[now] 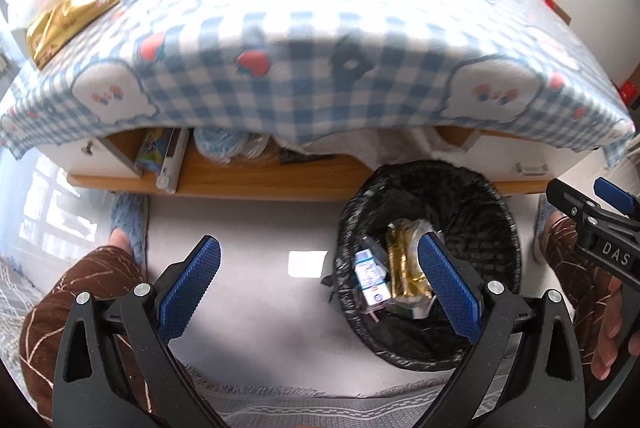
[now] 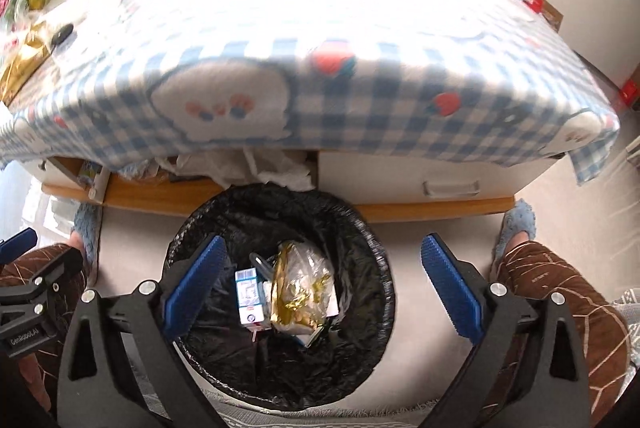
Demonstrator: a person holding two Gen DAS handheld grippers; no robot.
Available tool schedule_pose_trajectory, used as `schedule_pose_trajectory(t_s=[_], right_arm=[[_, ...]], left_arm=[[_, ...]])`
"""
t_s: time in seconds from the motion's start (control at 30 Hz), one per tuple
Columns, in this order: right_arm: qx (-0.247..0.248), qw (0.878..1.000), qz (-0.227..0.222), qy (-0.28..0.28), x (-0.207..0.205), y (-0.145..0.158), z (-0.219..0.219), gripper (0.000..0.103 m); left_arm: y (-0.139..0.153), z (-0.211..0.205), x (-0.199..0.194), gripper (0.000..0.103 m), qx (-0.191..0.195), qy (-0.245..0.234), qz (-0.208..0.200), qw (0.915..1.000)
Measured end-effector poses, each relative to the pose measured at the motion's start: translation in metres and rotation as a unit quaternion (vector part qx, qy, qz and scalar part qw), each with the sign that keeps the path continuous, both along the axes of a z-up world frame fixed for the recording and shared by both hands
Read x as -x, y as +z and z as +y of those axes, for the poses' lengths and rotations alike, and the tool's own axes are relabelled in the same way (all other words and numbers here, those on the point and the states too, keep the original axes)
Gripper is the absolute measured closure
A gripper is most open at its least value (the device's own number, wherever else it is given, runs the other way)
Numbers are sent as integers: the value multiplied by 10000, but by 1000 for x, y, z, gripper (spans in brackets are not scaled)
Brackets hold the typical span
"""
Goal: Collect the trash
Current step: 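Move both tools back over the table toward the remaining trash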
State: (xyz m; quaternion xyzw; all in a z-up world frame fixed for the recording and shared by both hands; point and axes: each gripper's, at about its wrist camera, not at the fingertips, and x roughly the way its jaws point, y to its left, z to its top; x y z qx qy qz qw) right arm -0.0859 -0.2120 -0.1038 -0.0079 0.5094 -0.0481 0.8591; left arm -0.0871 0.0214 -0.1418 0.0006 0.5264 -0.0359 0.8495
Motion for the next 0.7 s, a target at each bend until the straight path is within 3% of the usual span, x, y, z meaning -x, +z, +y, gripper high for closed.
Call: schedule_pose_trajectory(t_s=[0.7], right_arm=[[24,9968,-712,-373,-15,86,-76,9]], left_arm=[[80,-59,-33,6,158,-200,-435,9987]])
